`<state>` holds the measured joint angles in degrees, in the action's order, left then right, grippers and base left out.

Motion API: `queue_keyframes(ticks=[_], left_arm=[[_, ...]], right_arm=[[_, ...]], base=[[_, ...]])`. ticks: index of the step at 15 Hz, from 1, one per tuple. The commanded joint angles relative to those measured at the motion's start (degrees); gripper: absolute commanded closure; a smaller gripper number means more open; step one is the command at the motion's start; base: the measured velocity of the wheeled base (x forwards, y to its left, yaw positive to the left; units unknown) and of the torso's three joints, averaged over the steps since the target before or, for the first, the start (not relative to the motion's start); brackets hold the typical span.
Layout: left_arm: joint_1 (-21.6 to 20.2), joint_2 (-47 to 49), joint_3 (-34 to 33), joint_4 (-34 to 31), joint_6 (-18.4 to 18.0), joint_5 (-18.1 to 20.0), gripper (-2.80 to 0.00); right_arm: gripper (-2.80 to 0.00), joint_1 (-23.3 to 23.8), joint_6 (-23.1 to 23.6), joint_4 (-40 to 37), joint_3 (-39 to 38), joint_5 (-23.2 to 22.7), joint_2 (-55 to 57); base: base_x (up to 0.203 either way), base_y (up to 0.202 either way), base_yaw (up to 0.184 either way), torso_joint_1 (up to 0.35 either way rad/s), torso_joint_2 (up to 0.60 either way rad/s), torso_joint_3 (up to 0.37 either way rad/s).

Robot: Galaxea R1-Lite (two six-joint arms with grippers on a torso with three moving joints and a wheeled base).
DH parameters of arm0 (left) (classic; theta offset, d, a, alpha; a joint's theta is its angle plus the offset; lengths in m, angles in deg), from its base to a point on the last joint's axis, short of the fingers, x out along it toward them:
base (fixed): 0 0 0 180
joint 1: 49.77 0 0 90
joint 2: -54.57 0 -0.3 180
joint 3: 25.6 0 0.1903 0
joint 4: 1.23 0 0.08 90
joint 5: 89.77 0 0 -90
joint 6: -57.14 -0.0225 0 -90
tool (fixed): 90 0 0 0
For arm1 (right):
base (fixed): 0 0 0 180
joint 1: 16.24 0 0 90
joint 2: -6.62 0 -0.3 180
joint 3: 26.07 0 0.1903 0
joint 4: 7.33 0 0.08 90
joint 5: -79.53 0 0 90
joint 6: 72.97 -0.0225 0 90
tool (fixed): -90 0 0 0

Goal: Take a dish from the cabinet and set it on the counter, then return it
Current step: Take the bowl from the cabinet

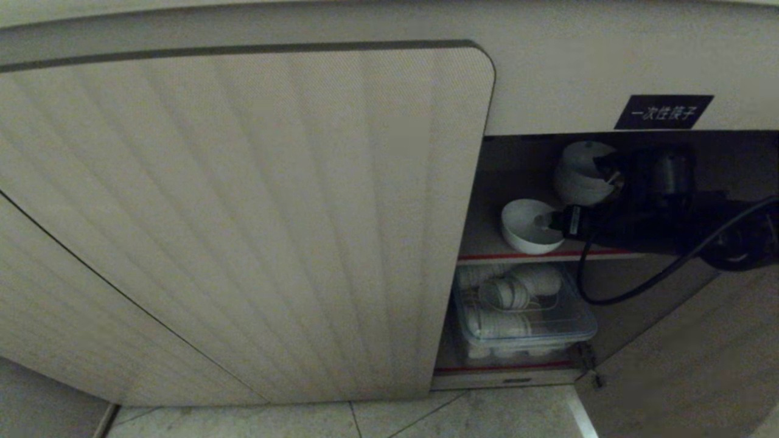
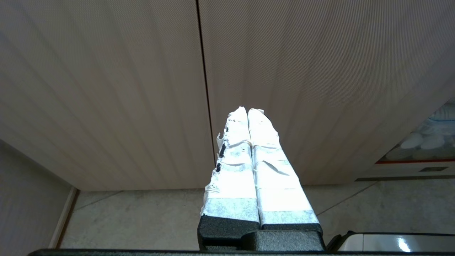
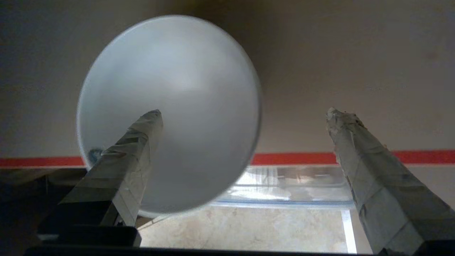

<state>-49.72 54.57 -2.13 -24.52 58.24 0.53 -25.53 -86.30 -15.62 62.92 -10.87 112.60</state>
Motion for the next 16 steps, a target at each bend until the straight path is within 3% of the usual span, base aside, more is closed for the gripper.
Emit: queue_keyframes(ticks=[1,10,13,16], left_arm=[[0.0,0.0,0.0,0.0,0.0,0.0,0.0],[0.0,0.0,0.0,0.0,0.0,0.0,0.0],[0.0,0.0,0.0,0.0,0.0,0.0,0.0],[0.0,0.0,0.0,0.0,0.0,0.0,0.0]], right_arm=[[-2.8,-0.3,-0.1,1.1,0.6,0.1,1.8],[-2.8,-0.4,-0.1,4.7,1.2,0.3,3.7],[-2.8,-1.0,-0.2,4.5,2.5,4.7,5.1],[-2.8,-1.2,-0.2,4.4,3.1,4.7,5.2]], base=[[0.0,0.0,0.0,0.0,0.0,0.0],[0.0,0.0,0.0,0.0,0.0,0.0],[0.0,0.0,0.0,0.0,0.0,0.0],[0.0,0.0,0.0,0.0,0.0,0.0]])
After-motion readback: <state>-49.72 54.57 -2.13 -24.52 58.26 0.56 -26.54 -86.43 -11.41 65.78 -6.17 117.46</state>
